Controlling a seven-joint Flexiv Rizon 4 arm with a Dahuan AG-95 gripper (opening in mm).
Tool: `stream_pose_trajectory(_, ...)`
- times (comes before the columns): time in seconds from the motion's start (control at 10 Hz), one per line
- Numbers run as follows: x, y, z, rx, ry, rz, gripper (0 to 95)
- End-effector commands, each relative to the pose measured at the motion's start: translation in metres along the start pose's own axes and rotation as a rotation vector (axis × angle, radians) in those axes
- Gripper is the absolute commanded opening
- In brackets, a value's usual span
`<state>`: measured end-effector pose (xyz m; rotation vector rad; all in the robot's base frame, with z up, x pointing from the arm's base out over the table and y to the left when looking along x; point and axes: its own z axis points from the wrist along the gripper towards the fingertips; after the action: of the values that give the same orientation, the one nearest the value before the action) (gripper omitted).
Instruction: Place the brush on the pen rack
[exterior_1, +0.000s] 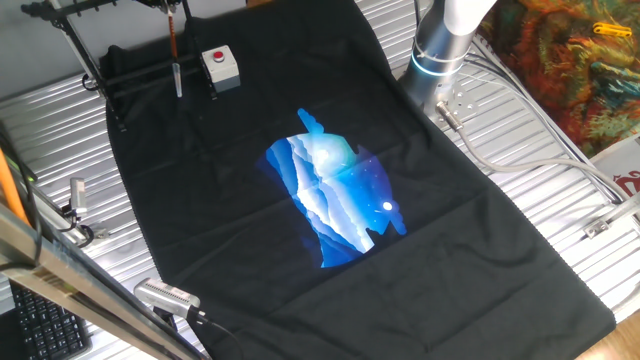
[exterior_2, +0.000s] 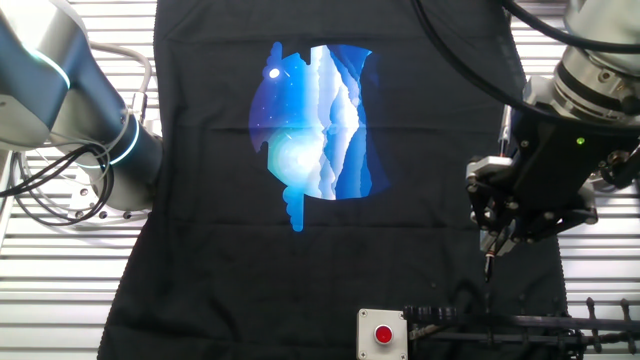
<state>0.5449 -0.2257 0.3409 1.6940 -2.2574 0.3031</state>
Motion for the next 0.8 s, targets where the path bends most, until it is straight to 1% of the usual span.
stream_pose_trajectory(0.1, 0.0004, -0.0002, 0.0002, 0.000, 0.001, 0.002, 0.0)
stream_pose_trajectory(0.8, 0.0061, 0.0032, 0.0014, 0.000, -0.002, 0.008, 0.0)
